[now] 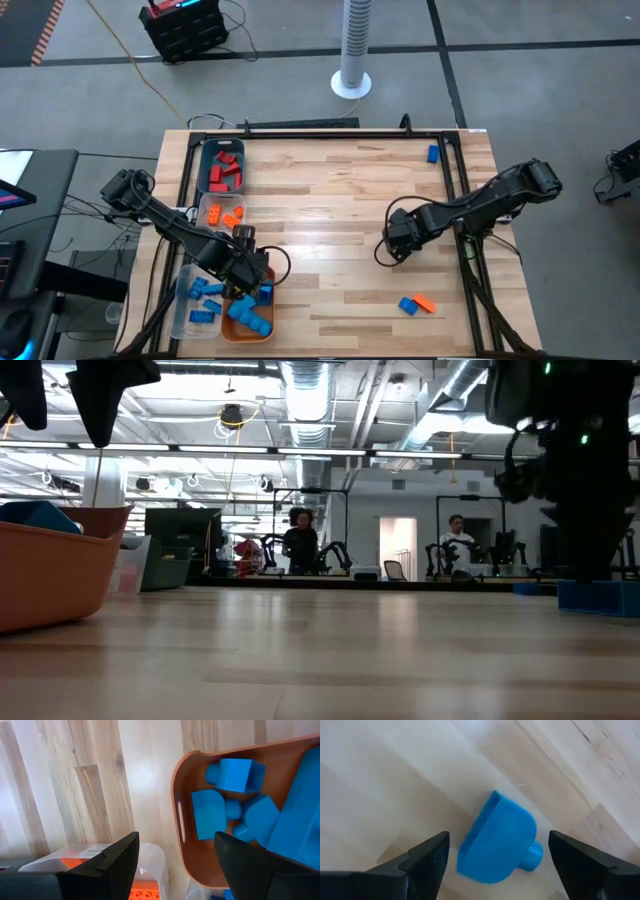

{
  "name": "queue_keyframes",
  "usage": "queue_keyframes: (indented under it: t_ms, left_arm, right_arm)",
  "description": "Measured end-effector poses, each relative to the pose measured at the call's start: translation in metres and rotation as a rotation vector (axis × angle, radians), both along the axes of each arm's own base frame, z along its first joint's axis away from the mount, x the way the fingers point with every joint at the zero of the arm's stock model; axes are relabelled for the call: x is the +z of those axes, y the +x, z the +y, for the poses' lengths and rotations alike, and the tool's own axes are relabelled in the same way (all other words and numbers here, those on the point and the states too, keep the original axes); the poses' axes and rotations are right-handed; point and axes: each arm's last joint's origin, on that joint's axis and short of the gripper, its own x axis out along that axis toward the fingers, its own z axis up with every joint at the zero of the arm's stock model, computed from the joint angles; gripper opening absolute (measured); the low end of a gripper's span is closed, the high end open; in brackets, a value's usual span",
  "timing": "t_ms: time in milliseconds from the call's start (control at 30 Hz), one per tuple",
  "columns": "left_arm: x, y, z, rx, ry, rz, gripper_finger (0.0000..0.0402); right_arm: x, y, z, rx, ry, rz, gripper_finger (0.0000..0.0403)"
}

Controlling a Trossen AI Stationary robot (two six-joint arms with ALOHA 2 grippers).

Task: Sort blocks
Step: Put the light blue game piece into the orange bin

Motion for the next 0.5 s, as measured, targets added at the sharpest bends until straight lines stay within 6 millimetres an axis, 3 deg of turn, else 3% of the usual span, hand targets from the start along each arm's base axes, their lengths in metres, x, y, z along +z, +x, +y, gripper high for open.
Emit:
queue_keyframes:
  t_ms: [233, 500]
  left_arm:
    - [0.000, -0.001, -0.001, 0.002, -0.009, 0.004, 0.0251]
    - [0.000, -0.001, -0.001, 0.002, -0.009, 0.004, 0.0251]
  right_arm:
    - [-0.023, -0.007, -0.009, -0.021, 0.021, -0.011, 0.0347]
    - [-0.024, -0.008, -0.009, 0.018, 0.027, -0.008, 0.0312]
